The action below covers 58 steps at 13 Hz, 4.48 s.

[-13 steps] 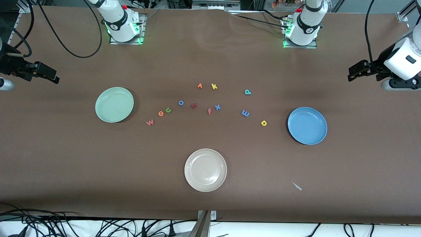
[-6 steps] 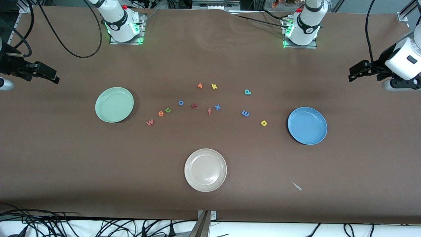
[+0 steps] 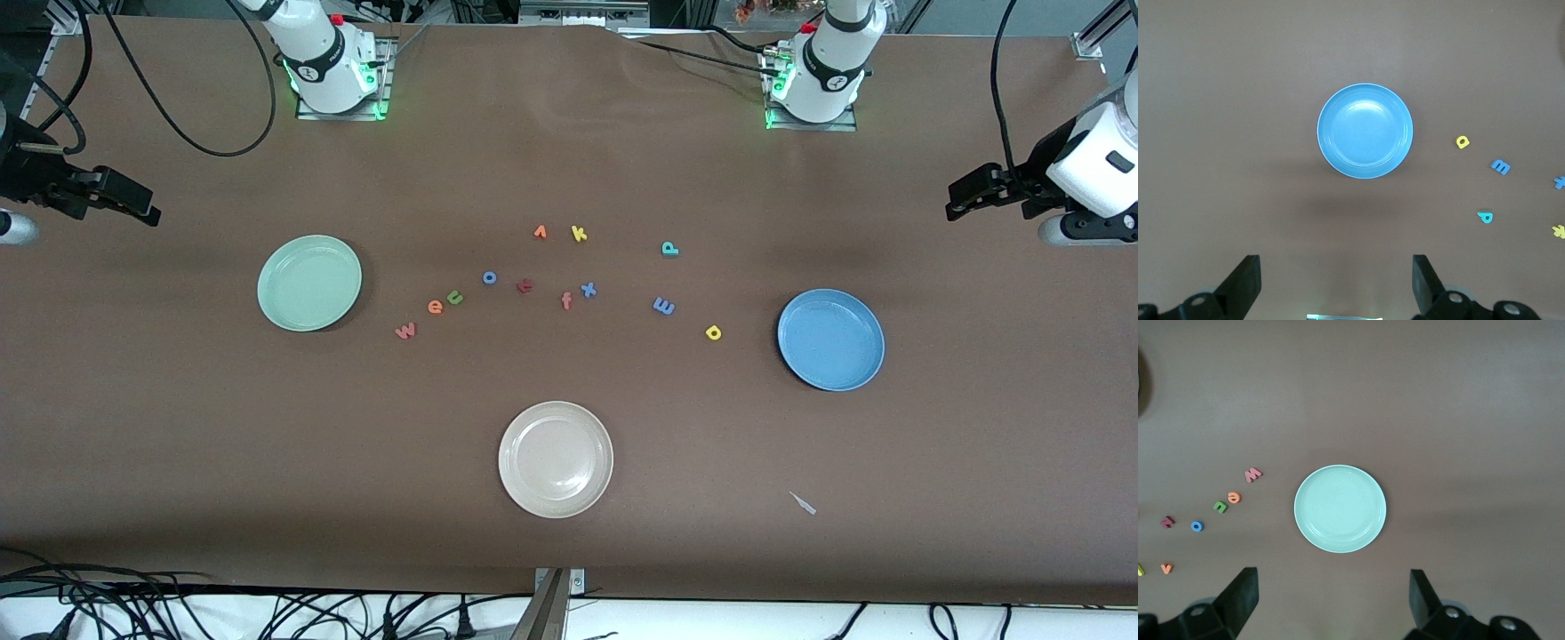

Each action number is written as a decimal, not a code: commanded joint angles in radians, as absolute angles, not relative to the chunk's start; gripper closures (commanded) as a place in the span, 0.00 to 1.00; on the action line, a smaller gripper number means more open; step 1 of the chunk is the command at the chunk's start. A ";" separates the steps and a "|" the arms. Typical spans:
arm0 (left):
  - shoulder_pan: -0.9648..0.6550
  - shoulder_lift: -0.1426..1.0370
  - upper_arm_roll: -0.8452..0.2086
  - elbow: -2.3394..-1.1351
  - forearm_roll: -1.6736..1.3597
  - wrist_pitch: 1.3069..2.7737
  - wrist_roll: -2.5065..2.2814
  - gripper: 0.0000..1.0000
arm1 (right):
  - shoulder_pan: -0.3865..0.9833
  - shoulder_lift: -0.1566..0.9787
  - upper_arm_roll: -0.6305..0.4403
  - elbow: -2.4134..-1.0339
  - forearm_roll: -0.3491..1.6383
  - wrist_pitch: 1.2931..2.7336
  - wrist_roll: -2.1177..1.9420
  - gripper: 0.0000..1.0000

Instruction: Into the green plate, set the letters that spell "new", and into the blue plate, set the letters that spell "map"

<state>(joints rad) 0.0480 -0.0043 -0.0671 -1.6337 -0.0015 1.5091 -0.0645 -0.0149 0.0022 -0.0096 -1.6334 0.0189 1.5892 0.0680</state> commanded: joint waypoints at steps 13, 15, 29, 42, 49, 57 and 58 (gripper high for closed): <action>0.049 -0.005 -0.072 -1.632 0.023 1.516 -0.048 0.00 | -0.023 0.005 -0.006 -1.617 0.026 1.571 0.061 0.00; 0.049 -0.005 -0.072 -1.632 0.023 1.516 -0.048 0.00 | -0.023 0.005 -0.005 -1.617 0.026 1.571 0.061 0.00; 0.028 0.147 -0.081 -1.608 -0.050 1.531 -0.064 0.00 | 0.092 0.092 0.012 -1.608 0.020 1.549 0.072 0.00; -0.264 0.567 -0.104 -1.612 -0.063 1.974 -0.067 0.00 | 0.339 0.339 0.018 -1.776 -0.020 2.025 0.815 0.02; -0.310 0.542 -0.104 -1.957 0.024 2.477 -0.048 0.00 | 0.517 0.480 0.017 -1.940 -0.211 2.339 1.529 0.02; -0.321 0.558 -0.103 -1.967 0.124 2.490 -0.089 0.33 | 0.557 0.549 0.026 -2.006 -0.215 2.494 1.726 0.11; -0.321 0.561 -0.104 -1.967 0.142 2.490 -0.103 0.33 | 0.557 0.551 0.026 -2.019 -0.215 2.520 1.726 0.27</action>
